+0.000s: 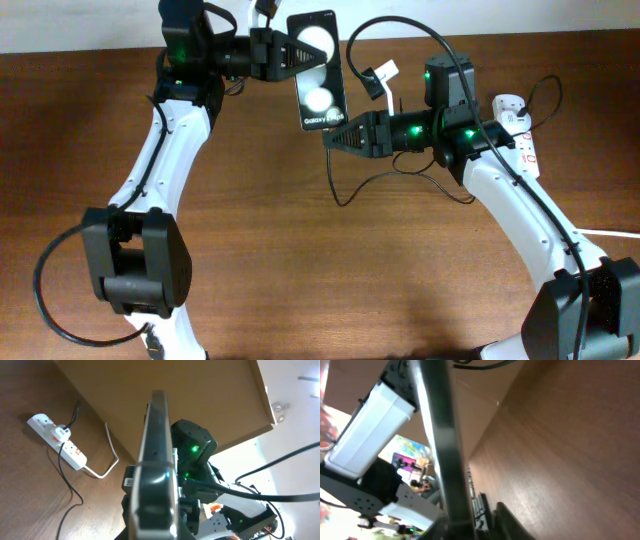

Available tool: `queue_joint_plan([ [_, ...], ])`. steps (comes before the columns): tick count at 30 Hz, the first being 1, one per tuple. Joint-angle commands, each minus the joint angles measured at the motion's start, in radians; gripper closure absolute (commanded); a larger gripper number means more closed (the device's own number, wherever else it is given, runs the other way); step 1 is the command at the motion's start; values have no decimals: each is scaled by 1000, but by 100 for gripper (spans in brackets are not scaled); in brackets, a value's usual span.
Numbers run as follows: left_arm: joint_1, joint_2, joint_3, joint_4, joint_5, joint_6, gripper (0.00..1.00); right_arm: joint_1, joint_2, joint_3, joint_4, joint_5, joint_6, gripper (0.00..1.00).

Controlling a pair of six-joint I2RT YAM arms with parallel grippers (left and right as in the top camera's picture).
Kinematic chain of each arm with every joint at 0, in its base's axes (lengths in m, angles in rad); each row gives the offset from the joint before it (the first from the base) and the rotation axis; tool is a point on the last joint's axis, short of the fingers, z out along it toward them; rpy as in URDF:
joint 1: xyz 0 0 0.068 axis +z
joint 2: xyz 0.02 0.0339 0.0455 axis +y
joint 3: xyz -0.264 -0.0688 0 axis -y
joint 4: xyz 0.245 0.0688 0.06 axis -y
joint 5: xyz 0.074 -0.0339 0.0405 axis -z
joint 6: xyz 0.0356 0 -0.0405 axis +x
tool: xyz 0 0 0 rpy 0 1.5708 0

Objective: Plug charger to phone and switch on socket

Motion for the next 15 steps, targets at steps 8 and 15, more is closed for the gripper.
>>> queue_joint_plan([
  [8, 9, -28, -2, 5, 19, 71, 100, -6, -7, 14, 2, -60, -41, 46],
  [15, 9, -23, -143, 1, -9, 178, 100, -6, -7, 14, -96, -38, -122, 23],
])
